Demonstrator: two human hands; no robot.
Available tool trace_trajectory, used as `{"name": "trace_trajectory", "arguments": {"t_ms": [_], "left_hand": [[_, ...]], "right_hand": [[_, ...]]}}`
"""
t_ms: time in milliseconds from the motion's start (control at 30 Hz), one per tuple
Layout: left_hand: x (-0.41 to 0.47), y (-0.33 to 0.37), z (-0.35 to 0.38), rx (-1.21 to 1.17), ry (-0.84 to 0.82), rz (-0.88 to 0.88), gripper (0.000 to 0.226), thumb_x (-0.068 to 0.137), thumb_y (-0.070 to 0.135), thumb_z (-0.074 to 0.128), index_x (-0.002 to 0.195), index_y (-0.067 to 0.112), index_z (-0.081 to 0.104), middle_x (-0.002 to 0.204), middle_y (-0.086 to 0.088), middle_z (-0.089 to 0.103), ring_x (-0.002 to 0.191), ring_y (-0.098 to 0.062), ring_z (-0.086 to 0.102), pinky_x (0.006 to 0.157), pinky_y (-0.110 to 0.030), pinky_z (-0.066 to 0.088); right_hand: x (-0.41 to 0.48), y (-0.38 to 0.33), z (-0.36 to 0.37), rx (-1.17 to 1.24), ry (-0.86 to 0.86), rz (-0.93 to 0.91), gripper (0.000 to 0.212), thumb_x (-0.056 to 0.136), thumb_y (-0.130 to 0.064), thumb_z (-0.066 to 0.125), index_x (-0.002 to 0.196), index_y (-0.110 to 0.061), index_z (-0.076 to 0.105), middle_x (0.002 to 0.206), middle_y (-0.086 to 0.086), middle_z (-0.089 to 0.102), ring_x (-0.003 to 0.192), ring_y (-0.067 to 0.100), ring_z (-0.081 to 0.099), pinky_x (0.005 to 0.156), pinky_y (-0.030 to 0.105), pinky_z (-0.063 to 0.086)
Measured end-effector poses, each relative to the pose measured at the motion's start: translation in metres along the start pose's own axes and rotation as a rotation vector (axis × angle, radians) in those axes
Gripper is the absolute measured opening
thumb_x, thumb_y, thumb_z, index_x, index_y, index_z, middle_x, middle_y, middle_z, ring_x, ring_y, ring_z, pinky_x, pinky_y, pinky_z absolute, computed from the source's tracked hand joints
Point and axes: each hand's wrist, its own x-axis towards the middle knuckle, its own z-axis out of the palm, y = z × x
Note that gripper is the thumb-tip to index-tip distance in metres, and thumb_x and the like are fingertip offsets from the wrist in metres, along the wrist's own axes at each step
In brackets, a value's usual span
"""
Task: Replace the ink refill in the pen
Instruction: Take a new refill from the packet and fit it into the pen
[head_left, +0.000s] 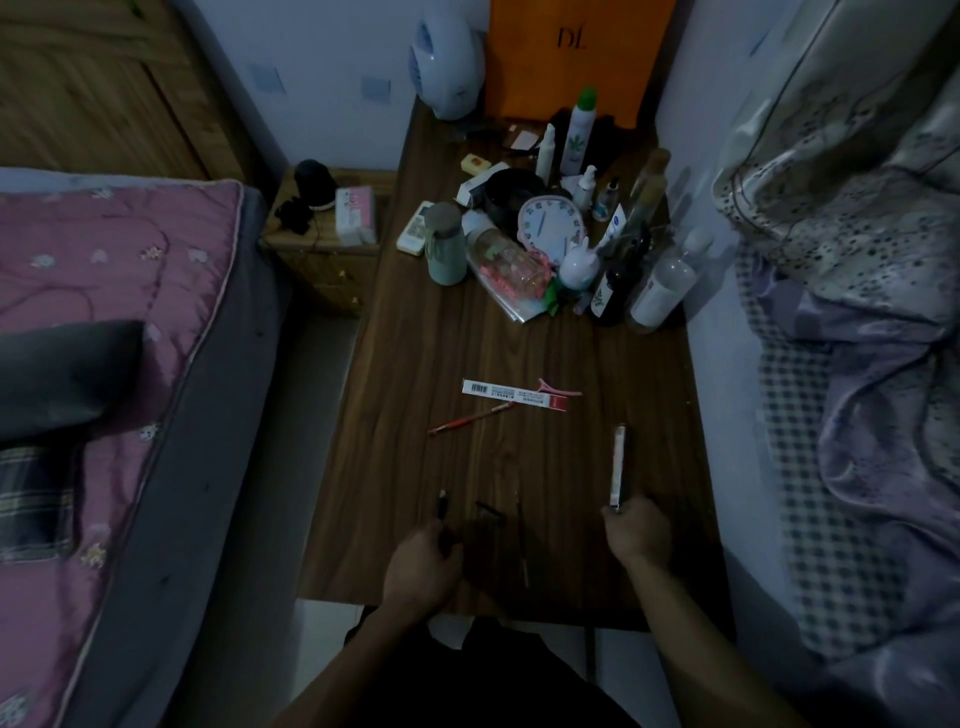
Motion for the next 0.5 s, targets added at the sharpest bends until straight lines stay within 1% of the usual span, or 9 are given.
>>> {"name": "trace_trajectory", "arguments": {"t_ms": [133,167,233,267,300,333,400,433,500], "left_hand": [[0.003,0.014,0.002,-0.094,-0.073,0.047,0.017,0.090,0.025,0.060,0.094,0.010,0.067,0.091,-0.003,0.073,0.081,-0.013,0.069,0.071,-0.031,0.053],[0.004,0.018,0.002,-0.129,-0.089,0.054,0.016,0.090,0.025,0.060,0.096,0.012,0.067,0.092,0.000,0.073,0.082,-0.010,0.069,0.071,-0.029,0.053],[0.005,0.028,0.003,-0.179,-0.084,0.075,0.012,0.090,0.028,0.060,0.098,0.021,0.067,0.091,0.009,0.073,0.080,0.003,0.067,0.065,-0.014,0.049],[0.005,0.034,0.004,-0.204,-0.071,0.075,0.012,0.090,0.031,0.060,0.098,0.024,0.066,0.090,0.012,0.072,0.079,0.007,0.066,0.060,-0.007,0.046],[0.005,0.040,0.004,-0.246,-0.067,0.057,0.014,0.090,0.035,0.059,0.098,0.025,0.065,0.090,0.012,0.072,0.078,0.008,0.065,0.058,-0.006,0.045],[0.006,0.047,0.004,-0.311,-0.080,0.028,0.017,0.091,0.039,0.058,0.100,0.026,0.065,0.092,0.010,0.073,0.080,0.006,0.066,0.060,-0.008,0.046],[0.008,0.061,0.004,-0.498,-0.142,-0.041,0.016,0.093,0.039,0.056,0.100,0.027,0.064,0.096,0.004,0.073,0.084,-0.003,0.069,0.067,-0.019,0.051],[0.008,0.066,0.003,-0.590,-0.168,-0.067,0.013,0.095,0.035,0.055,0.099,0.027,0.064,0.096,0.002,0.072,0.083,-0.008,0.069,0.066,-0.024,0.053],[0.007,0.073,-0.001,-0.684,-0.158,-0.063,0.009,0.097,0.028,0.055,0.098,0.025,0.063,0.090,0.002,0.073,0.077,-0.008,0.070,0.060,-0.022,0.052]], "right_hand": [[-0.016,0.003,-0.007,0.330,-0.099,0.058,0.017,0.092,-0.028,0.069,0.102,-0.016,0.063,0.098,0.006,0.068,0.085,0.022,0.066,0.068,0.035,0.054],[-0.024,0.001,-0.009,0.408,-0.135,0.050,0.015,0.091,-0.027,0.070,0.099,-0.017,0.064,0.098,0.005,0.069,0.086,0.023,0.067,0.072,0.037,0.056],[-0.045,-0.003,-0.011,0.487,-0.247,0.006,0.009,0.089,-0.024,0.072,0.093,-0.017,0.068,0.092,0.004,0.072,0.085,0.022,0.069,0.074,0.039,0.058],[-0.057,-0.006,-0.012,0.509,-0.316,-0.027,0.007,0.088,-0.022,0.073,0.089,-0.016,0.069,0.088,0.004,0.074,0.082,0.021,0.070,0.073,0.037,0.057],[-0.069,-0.010,-0.012,0.518,-0.379,-0.066,0.008,0.087,-0.018,0.074,0.085,-0.013,0.069,0.082,0.003,0.074,0.077,0.018,0.069,0.070,0.033,0.055],[-0.081,-0.014,-0.011,0.509,-0.435,-0.104,0.009,0.086,-0.016,0.075,0.082,-0.012,0.068,0.076,0.003,0.073,0.071,0.015,0.067,0.065,0.029,0.053],[-0.102,-0.022,-0.009,0.490,-0.553,-0.167,0.007,0.084,-0.011,0.075,0.084,-0.010,0.068,0.075,0.003,0.072,0.067,0.010,0.065,0.061,0.021,0.052],[-0.110,-0.025,-0.009,0.504,-0.608,-0.189,0.007,0.084,-0.009,0.076,0.087,-0.009,0.070,0.079,0.005,0.074,0.070,0.010,0.067,0.064,0.021,0.053],[-0.123,-0.034,-0.011,0.563,-0.679,-0.231,0.015,0.082,-0.007,0.077,0.096,-0.009,0.074,0.092,0.009,0.079,0.082,0.016,0.072,0.075,0.029,0.056]]}}
